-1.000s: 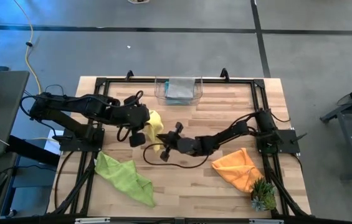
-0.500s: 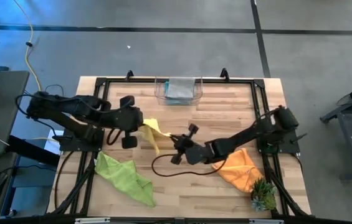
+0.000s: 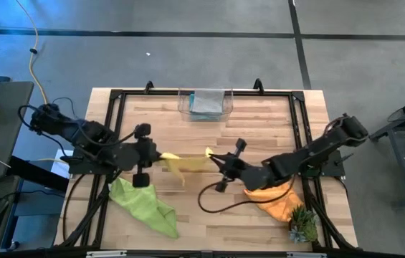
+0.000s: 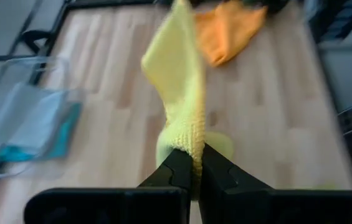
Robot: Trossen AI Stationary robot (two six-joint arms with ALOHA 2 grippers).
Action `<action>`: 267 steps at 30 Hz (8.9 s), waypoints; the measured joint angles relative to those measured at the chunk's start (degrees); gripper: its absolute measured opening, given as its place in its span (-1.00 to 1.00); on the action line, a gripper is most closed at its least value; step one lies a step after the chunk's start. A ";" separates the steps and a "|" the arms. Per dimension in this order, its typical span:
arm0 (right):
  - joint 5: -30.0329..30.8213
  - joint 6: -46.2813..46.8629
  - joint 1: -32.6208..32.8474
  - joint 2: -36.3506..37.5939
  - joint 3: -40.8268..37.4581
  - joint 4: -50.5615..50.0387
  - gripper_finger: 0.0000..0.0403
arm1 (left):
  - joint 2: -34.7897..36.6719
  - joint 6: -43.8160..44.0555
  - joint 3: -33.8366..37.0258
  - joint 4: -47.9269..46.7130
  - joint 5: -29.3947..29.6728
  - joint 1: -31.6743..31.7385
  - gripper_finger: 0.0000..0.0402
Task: Fold microfiber towels
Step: Fold the yellow towel
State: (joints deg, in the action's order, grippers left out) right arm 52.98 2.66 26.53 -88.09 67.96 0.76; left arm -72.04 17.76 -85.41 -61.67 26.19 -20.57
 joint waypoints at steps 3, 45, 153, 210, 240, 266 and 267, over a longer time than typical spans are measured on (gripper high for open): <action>0.11 0.16 2.46 2.67 0.59 -1.02 -1.00 | 0.17 3.27 0.00 2.69 -0.23 -2.99 -1.00; -19.25 24.89 -25.00 -20.78 8.02 -38.29 -1.00 | 0.27 -1.25 40.50 20.57 4.07 16.58 -0.29; -32.52 19.43 1.15 -3.79 -21.24 -5.81 -0.98 | -27.67 -4.77 31.13 34.37 -5.07 -2.77 -0.95; -13.63 33.26 9.78 -22.04 9.31 -54.30 -1.00 | -12.95 35.54 32.13 24.09 9.14 -14.29 -1.00; -21.56 21.71 8.87 -21.95 6.95 -44.26 -1.00 | -11.76 -5.65 43.67 33.29 -8.75 6.16 -0.69; -21.06 20.19 8.84 -21.95 6.95 -43.74 -1.00 | -5.14 -15.87 44.63 39.80 -8.14 18.78 -1.00; -21.06 20.14 8.84 -21.95 6.95 -43.74 -1.00 | -4.19 -16.02 44.63 39.17 -10.54 18.78 -1.00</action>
State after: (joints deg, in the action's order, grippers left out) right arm 31.92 22.80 35.38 -110.04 74.91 -42.98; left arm -76.23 1.74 -40.77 -22.50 15.65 -1.78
